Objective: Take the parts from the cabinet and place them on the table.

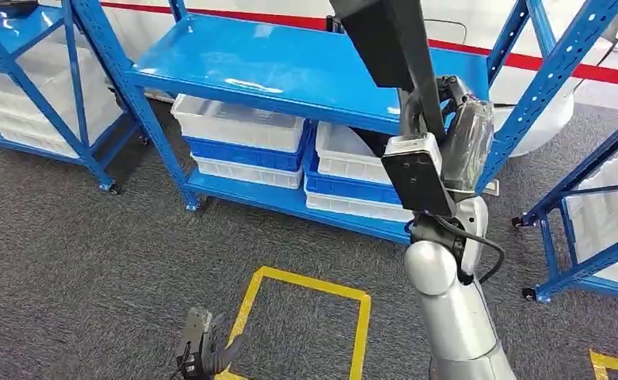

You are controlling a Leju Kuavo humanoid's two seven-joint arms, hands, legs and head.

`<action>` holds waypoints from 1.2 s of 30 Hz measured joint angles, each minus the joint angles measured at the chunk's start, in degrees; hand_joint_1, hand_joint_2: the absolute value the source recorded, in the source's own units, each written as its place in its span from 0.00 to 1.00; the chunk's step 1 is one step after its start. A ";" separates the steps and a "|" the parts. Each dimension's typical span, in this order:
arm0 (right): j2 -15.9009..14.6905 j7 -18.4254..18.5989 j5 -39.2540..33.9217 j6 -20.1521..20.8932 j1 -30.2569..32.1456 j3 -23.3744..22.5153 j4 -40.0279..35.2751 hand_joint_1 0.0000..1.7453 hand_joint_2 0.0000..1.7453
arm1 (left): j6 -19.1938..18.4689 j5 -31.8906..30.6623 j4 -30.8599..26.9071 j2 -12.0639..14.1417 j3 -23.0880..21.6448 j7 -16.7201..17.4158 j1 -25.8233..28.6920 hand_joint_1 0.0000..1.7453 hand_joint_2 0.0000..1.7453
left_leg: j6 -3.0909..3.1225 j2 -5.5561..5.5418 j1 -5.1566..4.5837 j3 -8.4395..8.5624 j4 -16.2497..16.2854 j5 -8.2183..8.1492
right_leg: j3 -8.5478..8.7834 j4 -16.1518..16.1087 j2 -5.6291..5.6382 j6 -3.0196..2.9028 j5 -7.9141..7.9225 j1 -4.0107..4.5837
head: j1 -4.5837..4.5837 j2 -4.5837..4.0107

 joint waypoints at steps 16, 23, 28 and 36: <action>-2.40 -0.72 -0.76 -1.86 0.57 -3.56 0.63 1.00 1.00 | -1.20 -2.38 -0.46 -1.18 0.04 2.47 -0.83 0.00 1.00 | -1.75 -0.16 0.26 -10.33 -0.09 9.91 | 8.94 -1.43 0.45 -1.55 -7.96 -0.61 | 0.57 0.00; -2.99 -1.12 -0.81 -2.60 0.62 -3.93 1.53 1.00 1.00 | -1.84 -2.38 -0.39 -1.14 0.04 2.69 -1.09 0.00 1.00 | -2.57 -0.11 0.43 -12.29 17.22 -0.24 | 3.17 -0.50 0.48 -2.23 -3.45 -0.22 | -0.39 0.00; -3.72 -1.71 -1.49 -3.15 0.33 -4.89 1.90 1.00 1.00 | -2.21 -2.38 -0.35 -1.05 0.07 2.53 -1.82 0.00 1.00 | -1.27 -0.48 -0.18 -0.89 0.69 0.13 | 1.01 -0.11 0.34 -0.38 -1.26 0.07 | -0.22 0.00; -5.18 -1.90 -2.71 -3.23 -0.34 -5.31 3.37 1.00 1.00 | -2.49 -1.83 -0.33 -0.81 0.13 1.88 -2.00 0.00 1.00 | 1.23 0.20 -0.20 -5.09 0.08 4.61 | -5.38 18.20 0.50 0.09 -11.81 -0.29 | 0.55 0.00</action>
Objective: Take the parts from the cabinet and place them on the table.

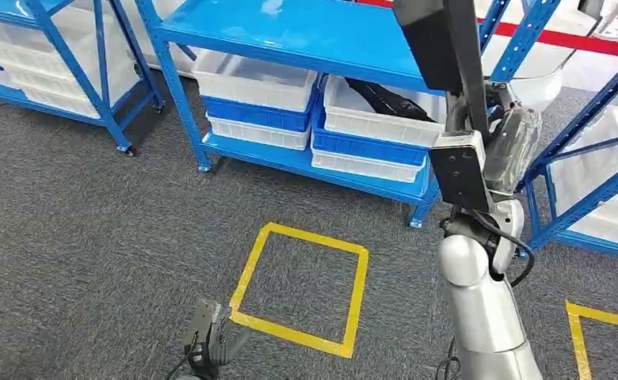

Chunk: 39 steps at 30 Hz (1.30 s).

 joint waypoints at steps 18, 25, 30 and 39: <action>1.90 0.46 0.87 0.50 -3.37 0.26 2.47 1.00 1.00 | 0.02 1.44 0.00 0.99 1.18 -1.40 0.10 0.00 1.00 | -4.10 -0.34 0.75 -8.10 19.01 -6.80 | 8.35 -19.68 -0.42 -2.04 9.71 -0.05 | -0.77 0.00; 2.93 0.48 0.70 1.44 -5.52 0.57 3.28 1.00 1.00 | 0.06 2.38 -0.15 1.18 1.42 -2.12 0.14 0.00 1.00 | -2.25 -0.87 0.33 3.79 1.78 -4.96 | 4.30 -18.44 -0.56 0.85 13.25 -0.26 | -0.63 0.00; 2.93 0.85 1.42 1.97 -6.35 0.81 4.44 1.00 1.00 | -0.33 2.56 -0.15 1.23 2.21 -2.40 0.26 0.00 1.00 | -0.34 -1.27 0.28 0.38 1.66 -1.73 | -2.23 -2.24 -0.16 -0.52 3.41 -0.26 | 0.00 0.00; 3.10 0.92 1.95 2.10 -7.70 1.20 6.47 1.00 1.00 | -0.33 3.24 -0.17 1.05 2.99 -2.93 0.81 0.00 1.00 | -1.70 -3.90 -0.30 -3.21 1.68 2.21 | 11.23 -17.47 1.69 -1.86 5.09 1.35 | 0.15 0.00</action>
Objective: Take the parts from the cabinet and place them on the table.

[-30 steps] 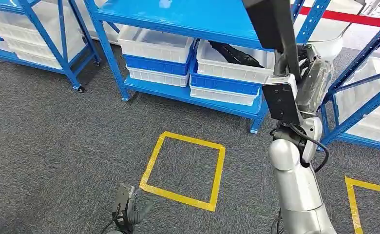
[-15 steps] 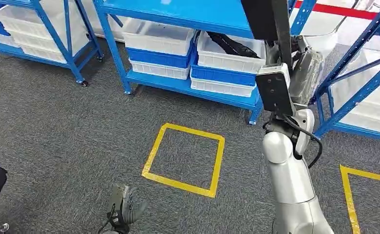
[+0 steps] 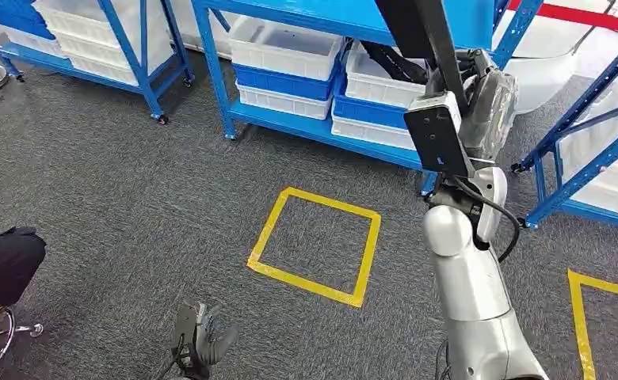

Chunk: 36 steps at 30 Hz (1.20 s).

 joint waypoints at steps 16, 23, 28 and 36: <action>0.83 -0.44 -0.11 0.00 -1.67 0.79 2.16 1.00 1.00 | 0.02 0.44 -0.31 0.81 1.11 -0.70 0.25 0.00 1.00 | -1.33 4.96 0.83 2.95 0.58 -3.79 | -2.79 -0.28 -7.03 1.21 3.47 -0.92 | -0.53 0.00; 0.63 -0.72 -0.24 0.00 -1.67 0.92 2.86 1.00 1.00 | 1.27 0.26 -0.42 0.68 1.40 -1.31 0.47 0.00 1.00 | 0.78 1.61 1.03 1.44 -0.05 -1.70 | -11.18 19.11 -1.71 0.99 -5.59 -1.32 | 0.44 0.00; 0.63 -0.72 -0.24 0.00 -1.92 1.05 3.04 1.00 1.00 | 1.38 0.07 -0.42 0.46 1.46 -1.44 0.53 0.00 1.00 | -0.29 -1.40 0.75 0.78 0.08 -0.77 | -0.41 -0.01 2.21 1.16 0.19 -1.20 | 0.50 0.00; 0.98 -2.65 -3.61 -2.28 -0.66 1.05 2.40 1.00 1.00 | 1.38 0.50 -0.66 0.59 1.51 -2.10 0.93 0.00 1.00 | -2.58 2.97 1.17 -4.35 9.73 -6.63 | -0.58 -1.03 -1.98 -0.48 1.93 -1.35 | -0.66 0.00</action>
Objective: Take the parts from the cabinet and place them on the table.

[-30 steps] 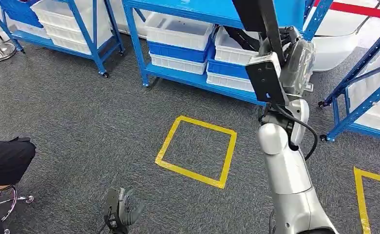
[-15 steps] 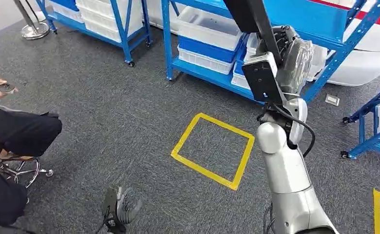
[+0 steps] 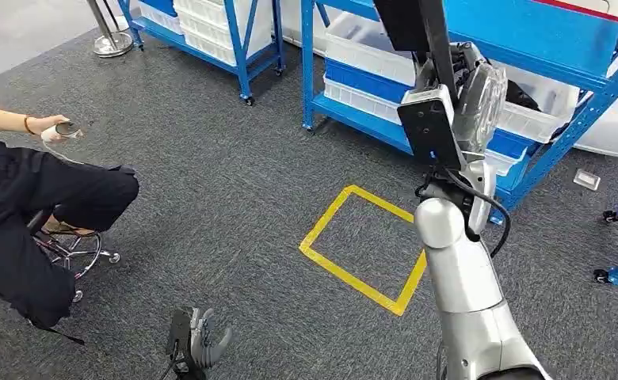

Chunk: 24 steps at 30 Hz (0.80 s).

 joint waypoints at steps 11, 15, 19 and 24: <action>-1.18 -5.79 -3.61 -5.55 12.65 -2.64 -7.71 1.00 1.00 | -0.29 0.18 0.00 -0.02 0.02 -0.63 1.11 0.00 1.00 | 1.06 2.14 -0.15 6.44 -9.54 3.73 | -0.16 0.05 -5.58 1.60 -0.21 0.60 | 0.09 0.00; -1.88 -7.32 -4.24 -5.90 15.68 -3.52 -9.13 1.00 1.00 | 0.28 0.46 0.04 -0.13 0.07 -0.66 1.37 0.00 1.00 | 2.52 0.16 0.18 6.32 -10.00 4.53 | -5.14 10.93 -0.21 1.20 -6.08 0.27 | 0.46 0.00; -2.56 -7.78 -4.76 -6.10 18.61 -3.80 -9.44 1.00 1.00 | 0.41 0.61 0.44 -0.07 0.07 -0.85 2.55 0.00 1.00 | 3.05 -2.60 -0.65 5.95 -9.99 4.93 | -8.02 16.77 0.35 1.03 -7.27 0.62 | 0.55 0.00; -2.91 -8.44 -5.22 -6.64 19.78 -4.52 -11.59 1.00 1.00 | 0.46 0.50 0.59 -1.01 0.07 -1.05 2.72 0.00 1.00 | 2.74 -5.55 -0.77 5.46 -10.05 5.77 | 0.31 -0.13 4.75 -2.06 -0.76 3.04 | 0.29 0.00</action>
